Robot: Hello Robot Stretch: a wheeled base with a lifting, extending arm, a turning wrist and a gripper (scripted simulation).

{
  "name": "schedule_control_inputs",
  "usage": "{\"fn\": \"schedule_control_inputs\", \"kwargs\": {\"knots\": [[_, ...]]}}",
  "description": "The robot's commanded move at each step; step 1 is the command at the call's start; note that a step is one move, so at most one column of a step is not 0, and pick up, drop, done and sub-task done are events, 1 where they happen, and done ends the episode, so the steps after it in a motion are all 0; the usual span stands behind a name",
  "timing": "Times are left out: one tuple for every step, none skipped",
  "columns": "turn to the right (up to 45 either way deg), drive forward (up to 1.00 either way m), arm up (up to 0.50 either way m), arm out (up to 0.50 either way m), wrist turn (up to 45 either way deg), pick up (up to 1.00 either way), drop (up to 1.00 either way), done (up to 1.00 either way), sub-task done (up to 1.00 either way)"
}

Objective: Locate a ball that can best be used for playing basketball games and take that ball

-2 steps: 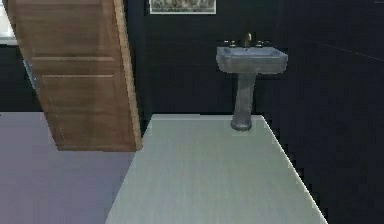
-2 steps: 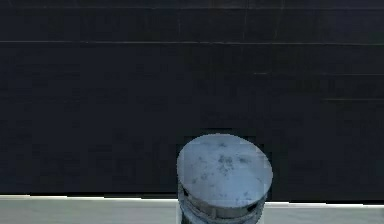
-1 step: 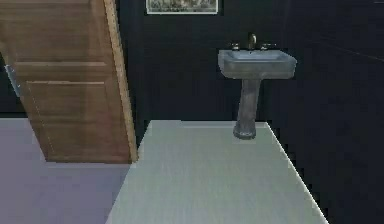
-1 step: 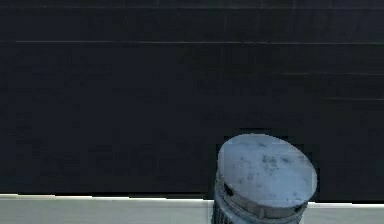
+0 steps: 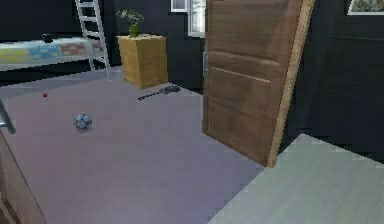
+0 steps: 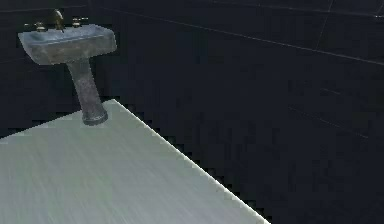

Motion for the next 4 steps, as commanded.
{"fn": "schedule_control_inputs", "kwargs": {"knots": [[-24.0,0.00,0.00,0.00,0.0,0.00,0.00,0.00,0.00],[0.0,0.25,0.00,0.00,0.0,0.00,0.00,0.00,0.00],[6.0,0.00,0.00,0.00,0.0,0.00,0.00,0.00,0.00],[0.0,1.00,0.00,0.00,0.0,0.00,0.00,0.00,0.00]]}}
